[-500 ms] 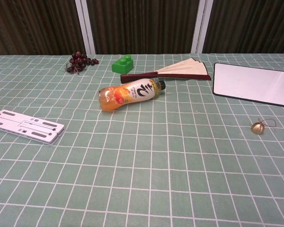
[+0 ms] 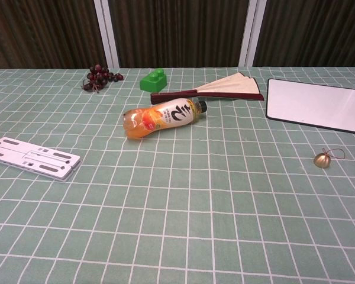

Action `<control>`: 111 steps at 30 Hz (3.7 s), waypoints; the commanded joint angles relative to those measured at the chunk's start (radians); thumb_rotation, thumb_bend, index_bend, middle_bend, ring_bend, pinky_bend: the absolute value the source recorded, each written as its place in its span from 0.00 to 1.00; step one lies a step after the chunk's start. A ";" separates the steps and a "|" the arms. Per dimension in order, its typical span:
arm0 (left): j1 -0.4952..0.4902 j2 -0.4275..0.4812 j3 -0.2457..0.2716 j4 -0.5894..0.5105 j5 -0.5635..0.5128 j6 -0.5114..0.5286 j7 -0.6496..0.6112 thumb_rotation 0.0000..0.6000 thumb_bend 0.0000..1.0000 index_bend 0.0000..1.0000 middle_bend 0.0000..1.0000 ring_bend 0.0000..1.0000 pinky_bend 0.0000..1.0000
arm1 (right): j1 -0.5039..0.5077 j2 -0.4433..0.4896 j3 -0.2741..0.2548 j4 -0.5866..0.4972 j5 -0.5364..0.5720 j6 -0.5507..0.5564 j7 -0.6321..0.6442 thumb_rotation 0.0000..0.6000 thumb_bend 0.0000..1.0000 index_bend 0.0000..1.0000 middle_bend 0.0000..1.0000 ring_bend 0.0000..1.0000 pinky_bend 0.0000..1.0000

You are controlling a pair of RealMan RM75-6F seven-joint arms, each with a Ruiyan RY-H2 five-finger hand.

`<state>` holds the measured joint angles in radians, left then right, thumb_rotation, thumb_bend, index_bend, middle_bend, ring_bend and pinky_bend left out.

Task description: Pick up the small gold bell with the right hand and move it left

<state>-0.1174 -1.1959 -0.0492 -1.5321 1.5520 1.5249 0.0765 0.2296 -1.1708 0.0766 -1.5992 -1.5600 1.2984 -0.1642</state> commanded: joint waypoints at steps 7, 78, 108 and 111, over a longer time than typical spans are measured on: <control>0.003 0.009 0.007 -0.005 0.007 0.004 -0.010 1.00 0.42 0.03 0.00 0.00 0.05 | 0.158 -0.116 0.056 0.106 0.122 -0.202 -0.153 1.00 0.39 0.42 0.00 0.00 0.00; -0.004 0.019 0.004 0.003 -0.012 -0.017 -0.031 1.00 0.42 0.03 0.00 0.00 0.05 | 0.271 -0.343 -0.010 0.441 0.176 -0.288 -0.108 1.00 0.54 0.67 0.05 0.00 0.00; -0.002 0.022 0.005 0.004 -0.006 -0.009 -0.038 1.00 0.42 0.03 0.00 0.00 0.05 | 0.269 -0.337 0.026 0.421 0.173 -0.209 -0.090 1.00 0.55 0.87 0.18 0.00 0.00; -0.003 0.022 0.006 0.002 -0.005 -0.010 -0.037 1.00 0.42 0.03 0.00 0.00 0.05 | 0.275 -0.323 0.039 0.398 0.164 -0.192 -0.078 1.00 0.54 0.87 0.18 0.00 0.00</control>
<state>-0.1202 -1.1743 -0.0433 -1.5298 1.5470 1.5154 0.0396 0.5018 -1.4985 0.1124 -1.1961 -1.3928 1.1012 -0.2467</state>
